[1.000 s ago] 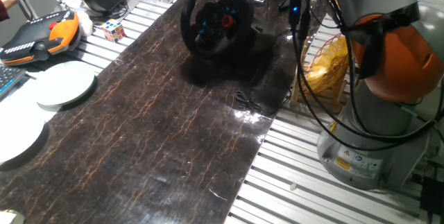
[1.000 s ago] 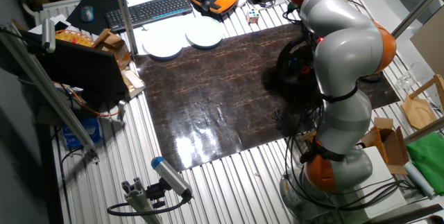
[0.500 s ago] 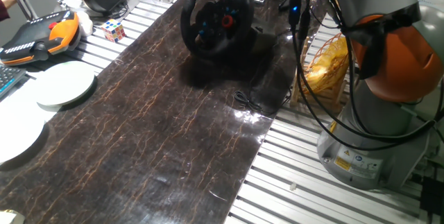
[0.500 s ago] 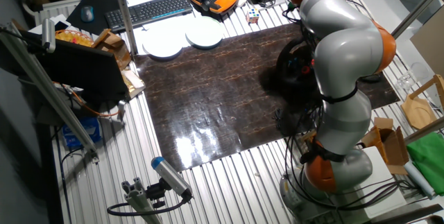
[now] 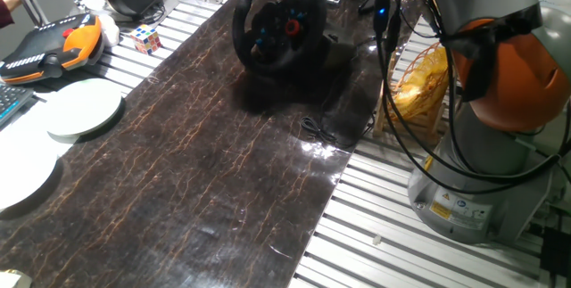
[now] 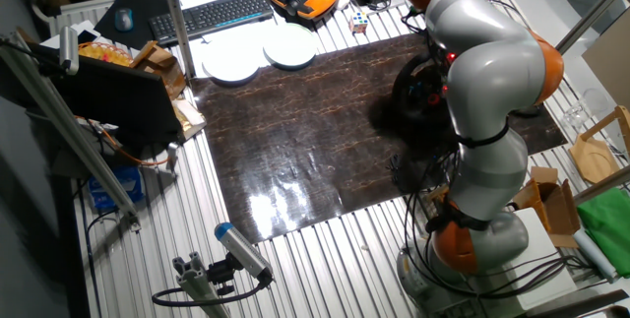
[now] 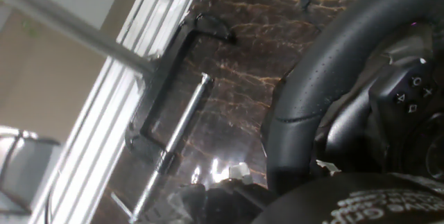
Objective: Rotate the steering wheel 90 degrees counterclockwise
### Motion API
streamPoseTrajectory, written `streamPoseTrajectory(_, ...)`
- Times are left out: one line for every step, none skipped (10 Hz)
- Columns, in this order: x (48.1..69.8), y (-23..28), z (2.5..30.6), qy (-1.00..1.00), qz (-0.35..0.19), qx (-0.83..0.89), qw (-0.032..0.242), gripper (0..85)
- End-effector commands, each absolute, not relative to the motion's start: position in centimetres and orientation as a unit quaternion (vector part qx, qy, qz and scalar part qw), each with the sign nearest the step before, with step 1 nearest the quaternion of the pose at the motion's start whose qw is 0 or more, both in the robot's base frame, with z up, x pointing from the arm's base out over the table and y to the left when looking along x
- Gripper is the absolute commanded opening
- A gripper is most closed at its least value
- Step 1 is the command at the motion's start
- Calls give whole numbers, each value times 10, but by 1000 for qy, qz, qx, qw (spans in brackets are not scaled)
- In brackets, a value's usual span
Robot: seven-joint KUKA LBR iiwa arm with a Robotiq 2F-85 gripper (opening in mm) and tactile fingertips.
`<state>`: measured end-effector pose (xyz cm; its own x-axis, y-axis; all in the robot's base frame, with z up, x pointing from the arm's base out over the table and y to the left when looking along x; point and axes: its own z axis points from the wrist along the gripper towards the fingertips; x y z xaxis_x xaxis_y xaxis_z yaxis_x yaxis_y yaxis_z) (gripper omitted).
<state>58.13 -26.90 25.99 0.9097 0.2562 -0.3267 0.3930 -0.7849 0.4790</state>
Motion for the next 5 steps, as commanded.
streamPoseTrajectory(580,-269,259,163,-123,938,281,487)
streamPoseTrajectory(579,-269,258,160,-124,938,282,487)
streamPoseTrajectory(579,-269,256,162,-125,938,279,480)
streamPoseTrajectory(579,-271,253,163,-122,941,271,473)
streamPoseTrajectory(578,-272,250,164,-118,941,270,470)
